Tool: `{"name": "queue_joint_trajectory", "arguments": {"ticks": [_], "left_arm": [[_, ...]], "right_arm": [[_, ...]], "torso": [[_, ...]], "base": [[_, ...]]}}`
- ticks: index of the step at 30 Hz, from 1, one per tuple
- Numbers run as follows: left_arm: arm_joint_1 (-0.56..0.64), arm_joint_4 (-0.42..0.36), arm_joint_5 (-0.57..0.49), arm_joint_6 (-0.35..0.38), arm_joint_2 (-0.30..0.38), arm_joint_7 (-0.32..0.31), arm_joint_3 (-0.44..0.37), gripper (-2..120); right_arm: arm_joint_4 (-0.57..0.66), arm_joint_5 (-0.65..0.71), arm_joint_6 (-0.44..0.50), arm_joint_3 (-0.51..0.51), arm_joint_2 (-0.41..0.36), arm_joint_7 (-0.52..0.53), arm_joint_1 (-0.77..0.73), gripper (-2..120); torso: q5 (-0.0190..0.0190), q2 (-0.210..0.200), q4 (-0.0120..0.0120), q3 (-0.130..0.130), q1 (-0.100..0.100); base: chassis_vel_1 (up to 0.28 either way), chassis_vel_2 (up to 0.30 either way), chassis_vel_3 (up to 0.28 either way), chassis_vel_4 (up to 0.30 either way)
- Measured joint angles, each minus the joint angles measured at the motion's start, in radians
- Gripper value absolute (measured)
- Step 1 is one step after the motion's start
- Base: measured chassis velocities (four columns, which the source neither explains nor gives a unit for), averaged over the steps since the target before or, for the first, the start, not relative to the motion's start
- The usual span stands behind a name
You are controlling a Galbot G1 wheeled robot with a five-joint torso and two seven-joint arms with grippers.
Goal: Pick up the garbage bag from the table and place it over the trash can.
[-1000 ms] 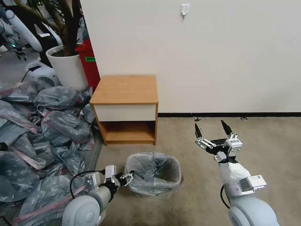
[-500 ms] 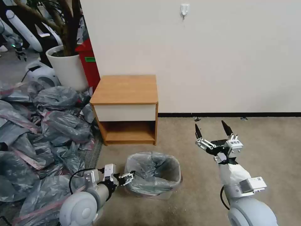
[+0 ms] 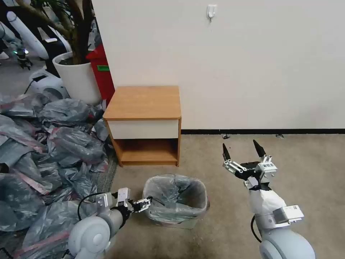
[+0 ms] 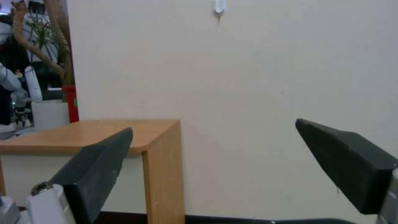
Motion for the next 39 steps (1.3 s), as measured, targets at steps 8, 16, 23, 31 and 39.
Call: {"name": "queue_joint_trajectory", "arguments": {"ticks": [8,16,23,31,39], "left_arm": [[-0.018,0.009,-0.044,-0.001,0.069,0.018,0.013,100],[-0.023,0.012,-0.022,-0.002,0.136,0.141,0.016,100],[-0.044,0.044,-0.015,-0.002,0.171,0.208,0.03,100],[-0.057,0.082,0.035,-0.002,0.204,0.4,0.03,99],[-0.082,0.114,0.073,-0.002,0.205,0.537,0.014,100]], "right_arm": [[-0.01,-0.016,0.0,-0.003,0.022,-0.001,-0.004,100],[-0.01,-0.024,0.0,-0.001,0.034,-0.002,-0.007,100],[-0.01,-0.035,0.0,0.0,0.045,-0.002,-0.012,100],[-0.012,-0.044,-0.001,0.003,0.057,-0.003,-0.015,100],[-0.018,-0.057,-0.001,0.007,0.076,-0.003,-0.019,100]], "torso": [[-0.0001,0.0,-0.0001,0.0,0.0],[0.0,0.0,0.0,0.0,0.0],[-0.0002,0.0,0.0,0.0,0.0],[-0.0001,0.0,0.0,0.0,0.0],[-0.0001,0.0,-0.0001,0.0,0.0]], "base": [[0.0,0.0,0.0,0.0],[0.0,0.0,0.0,0.0],[0.0,0.0,0.0,0.0],[0.0,0.0,0.0,0.0],[0.0,0.0,0.0,0.0]]}}
